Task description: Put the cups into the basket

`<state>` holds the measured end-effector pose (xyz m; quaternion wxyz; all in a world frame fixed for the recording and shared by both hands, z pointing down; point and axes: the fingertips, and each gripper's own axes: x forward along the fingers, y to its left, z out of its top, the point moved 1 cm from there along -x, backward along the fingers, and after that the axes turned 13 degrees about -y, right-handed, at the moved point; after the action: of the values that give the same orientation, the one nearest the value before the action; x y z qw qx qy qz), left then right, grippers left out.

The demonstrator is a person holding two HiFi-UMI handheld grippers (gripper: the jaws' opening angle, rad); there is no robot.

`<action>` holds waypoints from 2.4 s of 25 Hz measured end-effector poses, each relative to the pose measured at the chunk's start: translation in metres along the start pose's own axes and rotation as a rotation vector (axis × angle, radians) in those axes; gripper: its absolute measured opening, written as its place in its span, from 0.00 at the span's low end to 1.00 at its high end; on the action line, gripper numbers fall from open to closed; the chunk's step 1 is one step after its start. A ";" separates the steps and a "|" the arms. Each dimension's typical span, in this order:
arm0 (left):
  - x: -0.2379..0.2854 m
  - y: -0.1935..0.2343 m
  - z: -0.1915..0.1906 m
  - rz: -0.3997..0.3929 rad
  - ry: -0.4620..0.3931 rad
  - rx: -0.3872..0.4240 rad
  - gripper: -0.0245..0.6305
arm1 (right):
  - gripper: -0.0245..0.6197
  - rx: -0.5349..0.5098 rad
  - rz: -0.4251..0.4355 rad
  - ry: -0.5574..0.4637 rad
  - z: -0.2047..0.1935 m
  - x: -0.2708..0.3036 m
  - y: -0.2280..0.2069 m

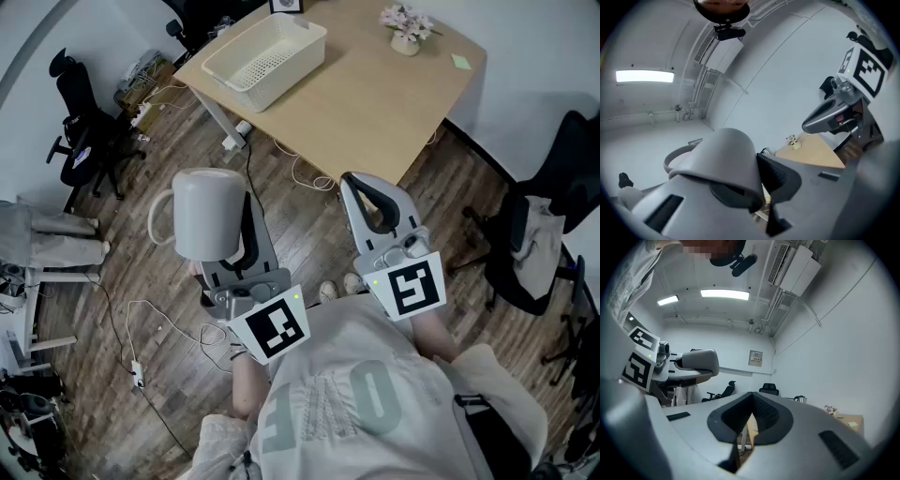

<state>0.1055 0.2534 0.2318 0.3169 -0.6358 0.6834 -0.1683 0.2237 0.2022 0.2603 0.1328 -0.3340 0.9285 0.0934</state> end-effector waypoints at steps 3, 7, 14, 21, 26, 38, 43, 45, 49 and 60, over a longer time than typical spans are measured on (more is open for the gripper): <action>0.001 0.001 -0.001 0.005 -0.012 0.006 0.12 | 0.04 -0.003 0.004 -0.015 0.001 0.003 0.001; -0.002 0.002 -0.007 0.009 -0.009 0.000 0.12 | 0.04 0.012 0.023 -0.019 -0.003 0.004 0.007; -0.017 0.018 -0.024 0.015 0.009 -0.024 0.12 | 0.04 0.267 0.101 -0.101 0.004 0.009 0.026; -0.036 0.036 -0.048 0.008 0.018 -0.060 0.12 | 0.04 0.159 -0.032 -0.079 -0.005 0.012 0.028; -0.044 0.044 -0.066 0.012 0.028 -0.074 0.12 | 0.04 0.276 -0.083 -0.082 -0.008 0.010 0.026; 0.027 0.069 -0.121 0.037 0.026 -0.050 0.12 | 0.04 0.193 -0.033 -0.067 -0.054 0.094 0.008; 0.079 0.093 -0.143 0.045 0.009 -0.028 0.12 | 0.04 0.182 0.015 -0.061 -0.080 0.159 -0.004; 0.099 0.107 -0.153 0.060 0.006 -0.026 0.12 | 0.04 0.165 0.036 -0.052 -0.088 0.188 -0.006; 0.133 0.132 -0.181 0.066 0.020 -0.033 0.12 | 0.04 0.152 0.065 -0.036 -0.103 0.234 -0.003; 0.210 0.146 -0.224 0.021 0.039 -0.058 0.12 | 0.04 0.199 0.140 -0.065 -0.125 0.326 -0.014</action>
<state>-0.1492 0.0297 0.2600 0.2867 -0.6340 0.7007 -0.1578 -0.0320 -0.0348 0.2766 0.1884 -0.2506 0.9494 0.0206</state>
